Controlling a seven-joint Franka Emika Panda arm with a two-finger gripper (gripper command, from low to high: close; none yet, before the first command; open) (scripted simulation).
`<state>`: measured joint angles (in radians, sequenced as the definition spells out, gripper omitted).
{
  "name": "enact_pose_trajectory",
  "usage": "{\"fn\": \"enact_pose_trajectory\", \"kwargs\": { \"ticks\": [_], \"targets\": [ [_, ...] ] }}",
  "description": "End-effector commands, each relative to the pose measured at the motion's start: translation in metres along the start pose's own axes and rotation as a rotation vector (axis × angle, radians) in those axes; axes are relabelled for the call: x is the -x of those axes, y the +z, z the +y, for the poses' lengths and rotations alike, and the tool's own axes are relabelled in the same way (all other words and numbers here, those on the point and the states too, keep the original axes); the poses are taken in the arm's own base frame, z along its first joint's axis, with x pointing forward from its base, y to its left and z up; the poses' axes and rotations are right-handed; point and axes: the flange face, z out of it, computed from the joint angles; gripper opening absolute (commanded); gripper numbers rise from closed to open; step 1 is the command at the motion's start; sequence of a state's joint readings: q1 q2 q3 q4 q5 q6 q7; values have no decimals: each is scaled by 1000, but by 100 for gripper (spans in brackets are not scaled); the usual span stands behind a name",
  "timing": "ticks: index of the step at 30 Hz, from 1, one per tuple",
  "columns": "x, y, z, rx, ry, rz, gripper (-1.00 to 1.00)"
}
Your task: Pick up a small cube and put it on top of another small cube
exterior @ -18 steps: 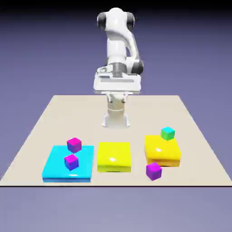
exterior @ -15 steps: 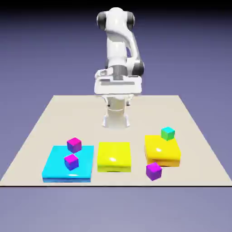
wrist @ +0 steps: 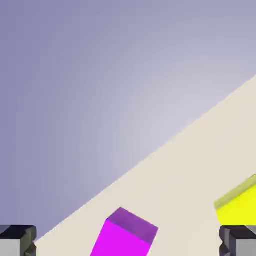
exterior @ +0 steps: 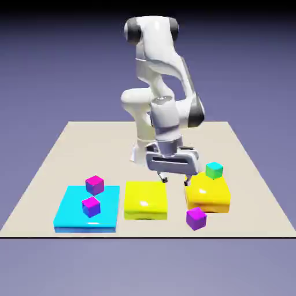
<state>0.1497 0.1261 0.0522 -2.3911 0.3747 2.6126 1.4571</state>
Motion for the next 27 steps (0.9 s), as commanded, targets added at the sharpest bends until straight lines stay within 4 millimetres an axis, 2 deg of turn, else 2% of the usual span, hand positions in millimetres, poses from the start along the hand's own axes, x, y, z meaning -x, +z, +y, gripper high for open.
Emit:
{"fn": "enact_pose_trajectory", "kwargs": {
  "ticks": [1,6,7,8,12,13,14,15,19,20,22,27],
  "targets": [
    [3,13,-1,37,49,-12,0],
    [23,83,-1,230,288,-49,0],
    [25,91,0,255,317,-51,0],
    [25,91,0,255,317,-51,0],
    [26,152,12,255,317,-51,0],
    [26,159,14,255,318,-51,0],
    [26,159,14,255,318,-51,-100],
    [26,159,14,255,318,-51,-100],
    [26,98,1,255,317,-51,-100],
    [35,86,4,265,276,-59,-100],
    [67,67,18,299,132,-82,-100],
    [134,21,63,369,-234,-94,-100]
  ]
}}
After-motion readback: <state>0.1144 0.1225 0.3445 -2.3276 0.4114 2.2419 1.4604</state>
